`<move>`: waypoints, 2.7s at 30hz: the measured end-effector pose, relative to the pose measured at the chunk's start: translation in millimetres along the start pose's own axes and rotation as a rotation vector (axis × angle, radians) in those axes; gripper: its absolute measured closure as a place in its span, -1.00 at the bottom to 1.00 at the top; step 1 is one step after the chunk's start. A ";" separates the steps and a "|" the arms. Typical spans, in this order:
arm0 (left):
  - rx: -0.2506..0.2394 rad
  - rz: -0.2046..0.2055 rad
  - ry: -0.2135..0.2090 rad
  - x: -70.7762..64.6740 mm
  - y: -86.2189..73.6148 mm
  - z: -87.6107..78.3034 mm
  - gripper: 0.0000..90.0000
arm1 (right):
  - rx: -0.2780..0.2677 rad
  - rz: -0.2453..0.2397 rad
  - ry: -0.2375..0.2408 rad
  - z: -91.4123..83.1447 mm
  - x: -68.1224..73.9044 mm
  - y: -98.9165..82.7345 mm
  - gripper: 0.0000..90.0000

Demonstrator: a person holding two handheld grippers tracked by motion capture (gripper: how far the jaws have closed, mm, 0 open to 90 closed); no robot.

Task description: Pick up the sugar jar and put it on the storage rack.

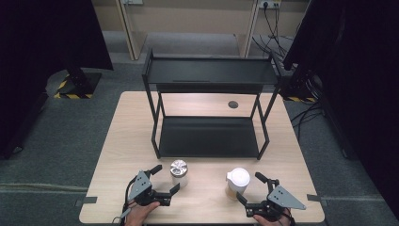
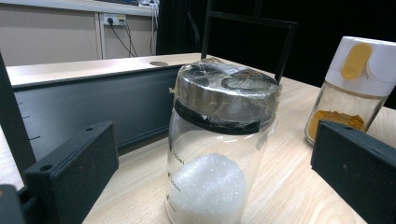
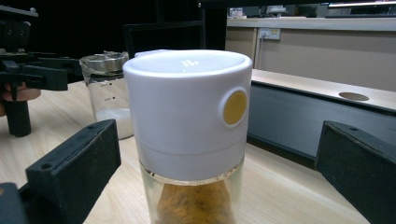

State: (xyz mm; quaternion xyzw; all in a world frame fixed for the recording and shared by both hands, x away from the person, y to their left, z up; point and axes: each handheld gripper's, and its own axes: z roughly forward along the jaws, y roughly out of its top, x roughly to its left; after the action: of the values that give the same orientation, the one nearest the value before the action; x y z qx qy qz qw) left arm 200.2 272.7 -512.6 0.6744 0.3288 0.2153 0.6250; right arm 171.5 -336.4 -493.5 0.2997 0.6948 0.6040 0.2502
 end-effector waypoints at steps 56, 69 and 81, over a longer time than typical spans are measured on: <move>0.057 0.040 -0.001 -7.8 11.7 23.9 -0.97 | -0.014 0.033 -0.005 2.7 -1.2 -4.2 -0.99; 0.091 0.029 0.010 -5.0 16.7 32.7 -0.75 | -0.019 0.029 0.003 2.7 -1.4 -4.4 -0.99; 0.133 0.040 -0.006 -2.4 23.9 40.1 -0.33 | -0.023 0.029 0.004 2.1 -1.7 -4.5 -0.99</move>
State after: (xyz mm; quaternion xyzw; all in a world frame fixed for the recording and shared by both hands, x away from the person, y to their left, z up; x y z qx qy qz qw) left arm 230.8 242.8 -493.8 0.7214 0.3270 0.2036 0.5754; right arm 173.7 -336.6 -498.2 0.3059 0.6839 0.6160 0.2435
